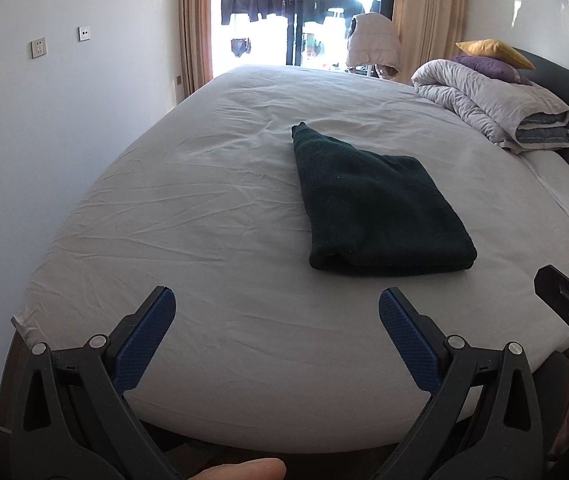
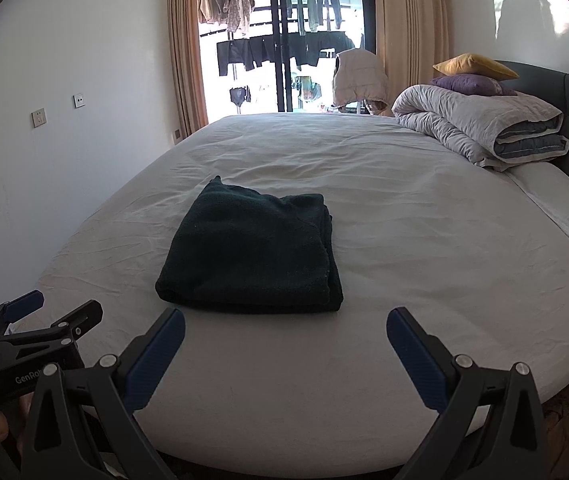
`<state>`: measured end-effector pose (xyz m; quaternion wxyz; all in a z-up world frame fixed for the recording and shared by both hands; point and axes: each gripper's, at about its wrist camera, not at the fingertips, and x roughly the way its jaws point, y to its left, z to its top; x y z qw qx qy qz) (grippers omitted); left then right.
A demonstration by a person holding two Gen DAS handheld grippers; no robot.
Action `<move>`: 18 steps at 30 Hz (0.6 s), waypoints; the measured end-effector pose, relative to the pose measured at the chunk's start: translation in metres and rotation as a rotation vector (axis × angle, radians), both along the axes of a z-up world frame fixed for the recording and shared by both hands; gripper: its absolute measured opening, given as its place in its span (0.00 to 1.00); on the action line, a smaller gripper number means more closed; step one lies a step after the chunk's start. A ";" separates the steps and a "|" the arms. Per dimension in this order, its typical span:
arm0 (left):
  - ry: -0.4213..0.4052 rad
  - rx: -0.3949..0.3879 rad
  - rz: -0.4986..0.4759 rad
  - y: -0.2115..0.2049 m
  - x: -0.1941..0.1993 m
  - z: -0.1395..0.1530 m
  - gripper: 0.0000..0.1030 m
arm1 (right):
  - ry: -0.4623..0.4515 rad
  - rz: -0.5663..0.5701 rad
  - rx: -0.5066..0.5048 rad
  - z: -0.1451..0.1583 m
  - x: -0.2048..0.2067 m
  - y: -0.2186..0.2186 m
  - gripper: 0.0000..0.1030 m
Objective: Fold small clothes
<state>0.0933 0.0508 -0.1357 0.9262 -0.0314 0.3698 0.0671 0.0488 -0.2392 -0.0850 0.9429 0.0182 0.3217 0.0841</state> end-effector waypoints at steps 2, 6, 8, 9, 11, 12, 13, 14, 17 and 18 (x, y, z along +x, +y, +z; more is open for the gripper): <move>0.005 -0.003 0.004 0.001 0.001 -0.004 1.00 | 0.004 0.000 -0.002 -0.002 0.001 0.001 1.00; 0.009 -0.005 0.013 0.004 0.002 -0.008 1.00 | 0.013 0.002 -0.008 -0.005 0.002 0.003 1.00; 0.013 -0.005 0.018 0.005 0.004 -0.011 1.00 | 0.022 0.004 -0.008 -0.008 0.003 0.004 1.00; 0.016 -0.005 0.020 0.005 0.004 -0.012 1.00 | 0.026 0.005 -0.007 -0.009 0.003 0.004 1.00; 0.018 -0.004 0.024 0.006 0.005 -0.014 1.00 | 0.031 0.008 -0.006 -0.012 0.004 0.004 1.00; 0.020 -0.004 0.026 0.006 0.005 -0.015 1.00 | 0.033 0.008 -0.006 -0.013 0.004 0.004 1.00; 0.022 -0.002 0.028 0.006 0.005 -0.016 1.00 | 0.035 0.008 -0.006 -0.015 0.004 0.005 1.00; 0.024 0.000 0.030 0.006 0.006 -0.017 1.00 | 0.038 0.008 -0.004 -0.016 0.005 0.005 1.00; 0.030 0.008 0.030 0.004 0.006 -0.020 1.00 | 0.050 0.004 0.001 -0.021 0.005 0.004 1.00; 0.035 0.012 0.028 0.003 0.006 -0.022 1.00 | 0.054 0.003 0.004 -0.023 0.005 0.003 1.00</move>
